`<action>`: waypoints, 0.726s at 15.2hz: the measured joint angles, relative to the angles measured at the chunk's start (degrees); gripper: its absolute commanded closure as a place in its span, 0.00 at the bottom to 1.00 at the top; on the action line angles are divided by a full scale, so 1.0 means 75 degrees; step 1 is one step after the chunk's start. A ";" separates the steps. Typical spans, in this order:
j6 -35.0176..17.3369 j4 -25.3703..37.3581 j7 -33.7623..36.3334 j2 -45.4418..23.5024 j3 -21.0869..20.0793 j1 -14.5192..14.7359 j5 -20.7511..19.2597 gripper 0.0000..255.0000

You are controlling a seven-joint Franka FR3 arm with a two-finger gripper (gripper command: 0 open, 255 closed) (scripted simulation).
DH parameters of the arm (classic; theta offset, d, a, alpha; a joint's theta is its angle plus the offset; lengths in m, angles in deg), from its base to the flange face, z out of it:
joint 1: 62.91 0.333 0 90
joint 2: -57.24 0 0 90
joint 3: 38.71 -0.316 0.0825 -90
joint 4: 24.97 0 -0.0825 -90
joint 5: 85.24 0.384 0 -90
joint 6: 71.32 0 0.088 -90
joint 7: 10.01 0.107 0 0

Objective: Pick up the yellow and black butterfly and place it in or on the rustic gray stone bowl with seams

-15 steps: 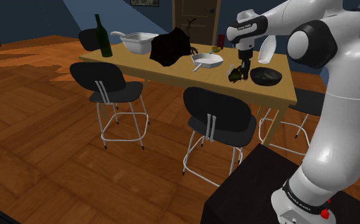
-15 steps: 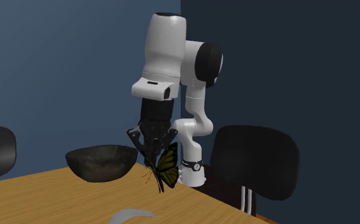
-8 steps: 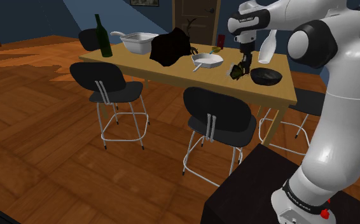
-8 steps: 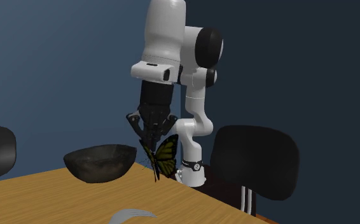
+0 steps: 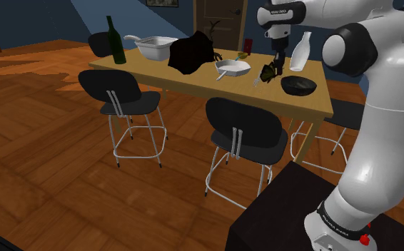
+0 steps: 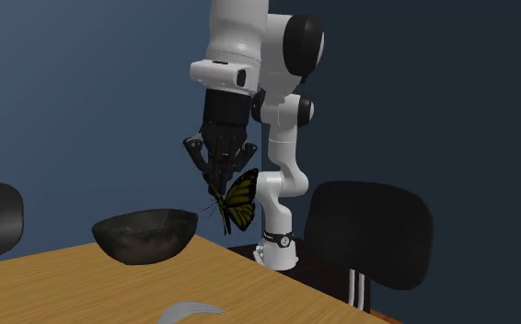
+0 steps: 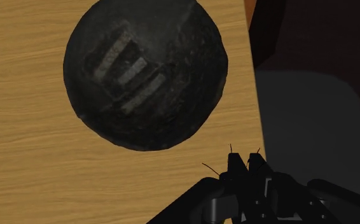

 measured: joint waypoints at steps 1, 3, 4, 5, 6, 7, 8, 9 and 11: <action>0.0135 0.0183 -0.0027 -0.0047 0.0003 -0.0019 0.0018 1.00; 0.0361 0.0462 -0.0067 -0.0101 0.0008 -0.0044 0.0036 1.00; 0.0481 0.0632 -0.0100 -0.0149 0.0013 -0.0069 0.0053 1.00; 0.0589 0.0743 -0.0109 -0.0154 0.0015 -0.0071 0.0053 1.00; 0.0681 0.0855 -0.0124 -0.0173 0.0016 -0.0081 0.0060 1.00; 0.0647 0.0789 -0.0182 -0.0130 0.0039 -0.0112 0.0041 1.00; 0.0585 0.0707 -0.0294 -0.0091 0.0081 -0.0184 0.0019 1.00; 0.0469 0.0485 -0.0392 0.0041 0.0129 -0.0230 -0.0037 1.00; 0.0325 0.0354 -0.0620 0.0072 0.0217 -0.0385 -0.0062 1.00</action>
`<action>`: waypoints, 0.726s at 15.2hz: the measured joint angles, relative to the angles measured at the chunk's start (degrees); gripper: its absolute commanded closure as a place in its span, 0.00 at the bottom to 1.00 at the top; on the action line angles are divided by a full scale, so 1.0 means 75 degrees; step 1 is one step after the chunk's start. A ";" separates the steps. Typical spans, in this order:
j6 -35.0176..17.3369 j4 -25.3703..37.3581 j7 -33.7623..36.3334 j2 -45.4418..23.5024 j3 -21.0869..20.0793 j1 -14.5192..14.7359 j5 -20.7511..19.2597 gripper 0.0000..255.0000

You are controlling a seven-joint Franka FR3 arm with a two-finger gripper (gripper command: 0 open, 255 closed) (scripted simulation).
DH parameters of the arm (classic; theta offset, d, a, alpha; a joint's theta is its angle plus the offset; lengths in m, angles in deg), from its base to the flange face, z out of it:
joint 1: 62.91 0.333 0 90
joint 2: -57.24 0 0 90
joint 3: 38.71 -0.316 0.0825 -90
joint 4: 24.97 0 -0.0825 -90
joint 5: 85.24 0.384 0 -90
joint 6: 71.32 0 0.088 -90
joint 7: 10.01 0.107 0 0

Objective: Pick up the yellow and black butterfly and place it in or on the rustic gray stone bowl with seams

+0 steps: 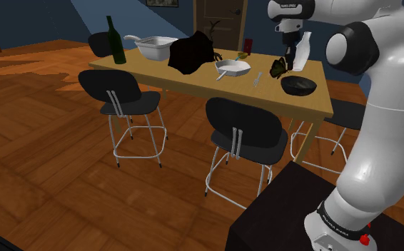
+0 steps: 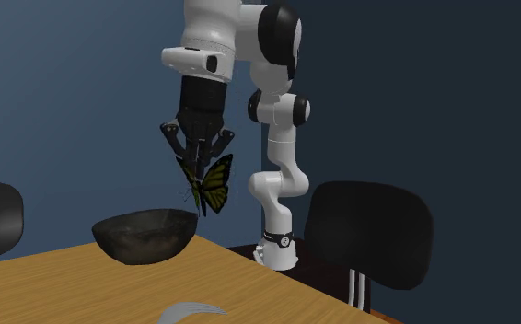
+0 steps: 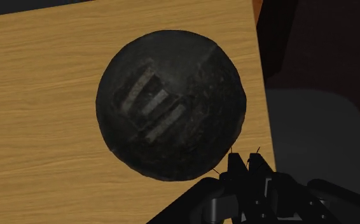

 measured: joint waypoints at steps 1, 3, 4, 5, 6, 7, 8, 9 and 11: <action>-0.0125 -0.0177 -0.0170 0.0089 0.0070 -0.0103 -0.0046 1.00; -0.0358 -0.0475 -0.0399 0.0208 0.0168 -0.0245 -0.0104 1.00; -0.0430 -0.0536 -0.0586 0.0239 0.0243 -0.0369 -0.0126 1.00; -0.0532 -0.0685 -0.0736 0.0321 0.0307 -0.0457 -0.0167 1.00; -0.0653 -0.0825 -0.0884 0.0374 0.0370 -0.0551 -0.0195 1.00; -0.0755 -0.0945 -0.1011 0.0419 0.0424 -0.0631 -0.0220 1.00; -0.0808 -0.0940 -0.1103 0.0376 0.0457 -0.0700 -0.0204 1.00; -0.0896 -0.1022 -0.1116 0.0373 0.0464 -0.0714 -0.0203 1.00; -0.1119 -0.1253 -0.1107 0.0380 0.0466 -0.0720 -0.0207 1.00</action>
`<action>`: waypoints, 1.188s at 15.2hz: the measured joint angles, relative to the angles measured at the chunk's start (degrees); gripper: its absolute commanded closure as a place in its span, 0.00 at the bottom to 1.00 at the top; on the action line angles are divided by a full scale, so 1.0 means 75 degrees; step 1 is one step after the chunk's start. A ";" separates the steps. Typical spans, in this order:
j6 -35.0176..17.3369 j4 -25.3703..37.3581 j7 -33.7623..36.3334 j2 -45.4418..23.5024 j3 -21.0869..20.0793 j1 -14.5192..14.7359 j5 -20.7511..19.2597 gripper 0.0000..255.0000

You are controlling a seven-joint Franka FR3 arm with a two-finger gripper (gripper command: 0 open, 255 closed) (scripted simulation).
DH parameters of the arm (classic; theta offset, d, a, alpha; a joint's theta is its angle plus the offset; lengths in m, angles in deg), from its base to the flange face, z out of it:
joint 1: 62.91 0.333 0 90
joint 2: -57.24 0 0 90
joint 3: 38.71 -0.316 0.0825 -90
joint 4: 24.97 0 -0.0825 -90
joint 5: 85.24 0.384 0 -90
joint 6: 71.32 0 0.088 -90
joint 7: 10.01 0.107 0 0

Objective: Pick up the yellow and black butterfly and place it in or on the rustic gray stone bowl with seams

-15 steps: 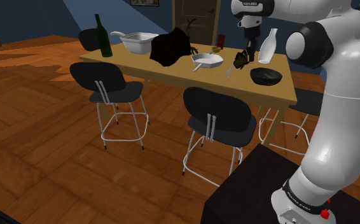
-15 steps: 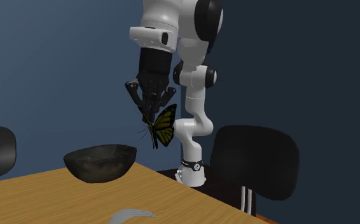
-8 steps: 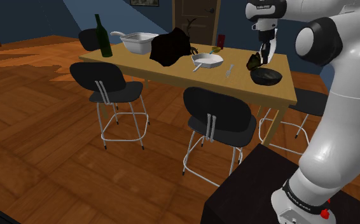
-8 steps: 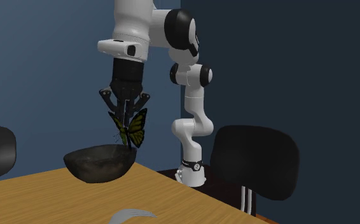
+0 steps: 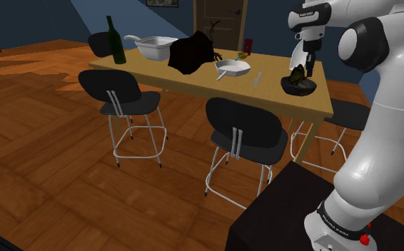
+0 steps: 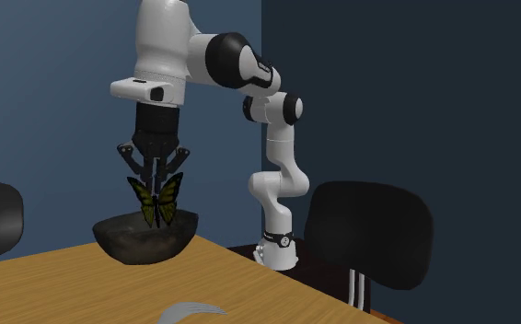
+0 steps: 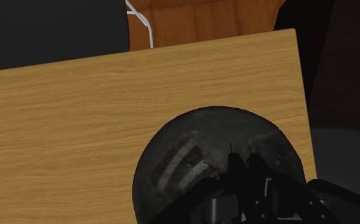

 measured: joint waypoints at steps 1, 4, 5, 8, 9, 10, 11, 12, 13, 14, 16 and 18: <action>-0.0099 -0.0122 0.0022 0.0021 -0.0003 0.0010 -0.0011 1.00; -0.0445 -0.0493 0.0080 0.0047 -0.0007 0.0024 -0.0027 1.00; -0.0509 -0.0581 0.0103 0.0074 -0.0008 0.0036 -0.0041 1.00; -0.0557 -0.0613 0.0109 0.0072 -0.0004 0.0032 -0.0042 1.00; -0.0558 -0.0613 0.0110 0.0073 -0.0004 0.0034 -0.0042 1.00; -0.0565 -0.0615 0.0112 0.0072 -0.0004 0.0033 -0.0042 1.00; -0.0564 -0.0607 0.0108 0.0065 -0.0003 0.0031 -0.0039 1.00; -0.0562 -0.0604 0.0106 0.0063 -0.0003 0.0030 -0.0038 0.00; -0.0561 -0.0610 0.0108 0.0058 -0.0008 0.0034 -0.0034 0.00; -0.0561 -0.0611 0.0108 0.0053 -0.0011 0.0036 -0.0031 0.00; -0.0562 -0.0613 0.0108 0.0050 -0.0013 0.0037 -0.0029 0.00; -0.0564 -0.0619 0.0108 0.0052 -0.0013 0.0038 -0.0030 0.00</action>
